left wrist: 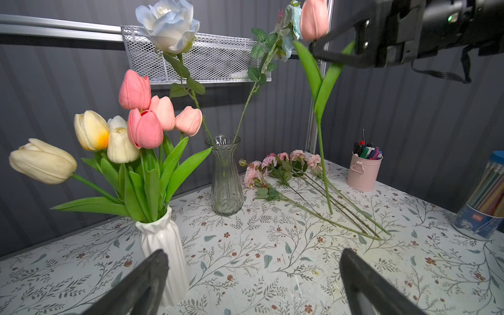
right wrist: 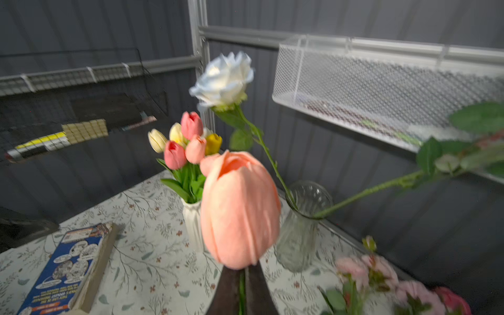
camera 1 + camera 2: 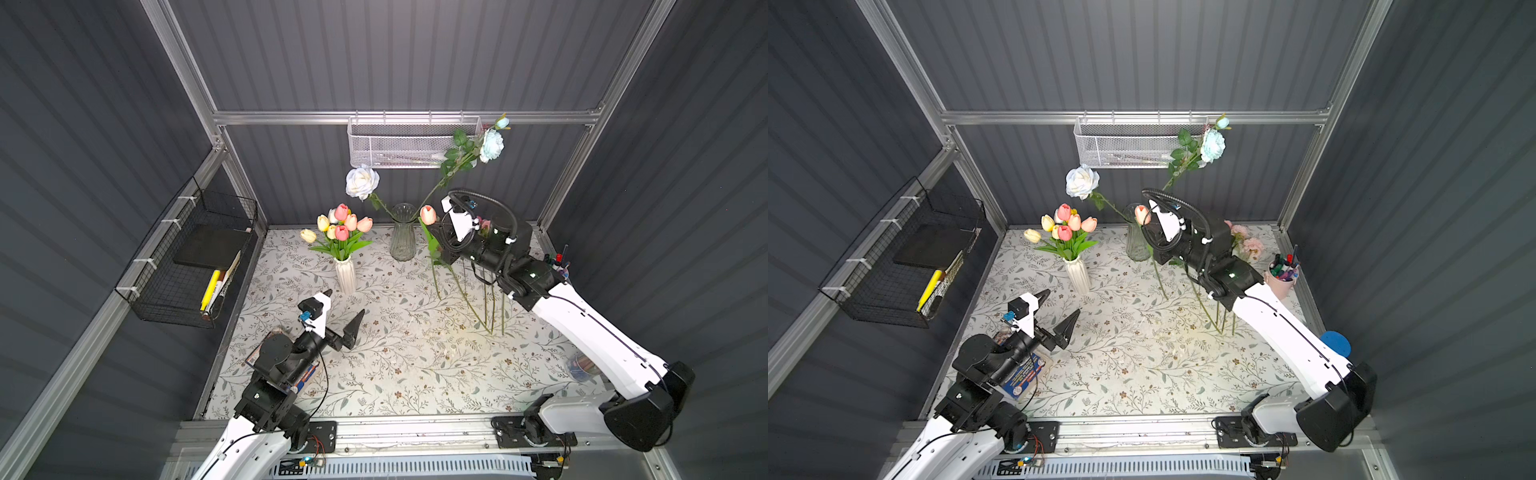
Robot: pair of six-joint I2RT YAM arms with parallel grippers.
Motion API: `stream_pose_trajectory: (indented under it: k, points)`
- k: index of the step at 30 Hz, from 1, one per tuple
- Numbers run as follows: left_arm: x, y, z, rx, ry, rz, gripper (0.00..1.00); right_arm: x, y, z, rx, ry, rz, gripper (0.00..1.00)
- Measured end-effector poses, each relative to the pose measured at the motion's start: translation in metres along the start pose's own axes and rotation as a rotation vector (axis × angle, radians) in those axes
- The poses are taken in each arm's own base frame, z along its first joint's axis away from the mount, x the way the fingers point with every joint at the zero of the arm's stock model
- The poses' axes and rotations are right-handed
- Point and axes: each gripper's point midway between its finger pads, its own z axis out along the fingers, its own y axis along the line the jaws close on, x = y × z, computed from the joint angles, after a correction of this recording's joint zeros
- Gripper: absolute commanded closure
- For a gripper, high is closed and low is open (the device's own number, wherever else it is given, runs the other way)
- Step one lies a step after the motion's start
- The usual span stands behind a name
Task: Pick out pink flowers from the vase
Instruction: Place the flower at the center of the board.
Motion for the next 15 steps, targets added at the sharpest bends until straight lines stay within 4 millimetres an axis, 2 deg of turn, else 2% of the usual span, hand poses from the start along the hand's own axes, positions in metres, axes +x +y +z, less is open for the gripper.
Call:
stream_pose_trajectory:
  k: [6, 15]
  points:
    - [0.001, -0.001, 0.001, 0.007, 0.004, -0.001, 0.01, 0.087, -0.026, 0.024, 0.067, 0.270, 0.150, 1.00]
    - [0.003, -0.002, 0.002, 0.014, 0.011, -0.002, 0.01, 0.211, -0.043, 0.063, 0.157, 0.564, 0.505, 1.00]
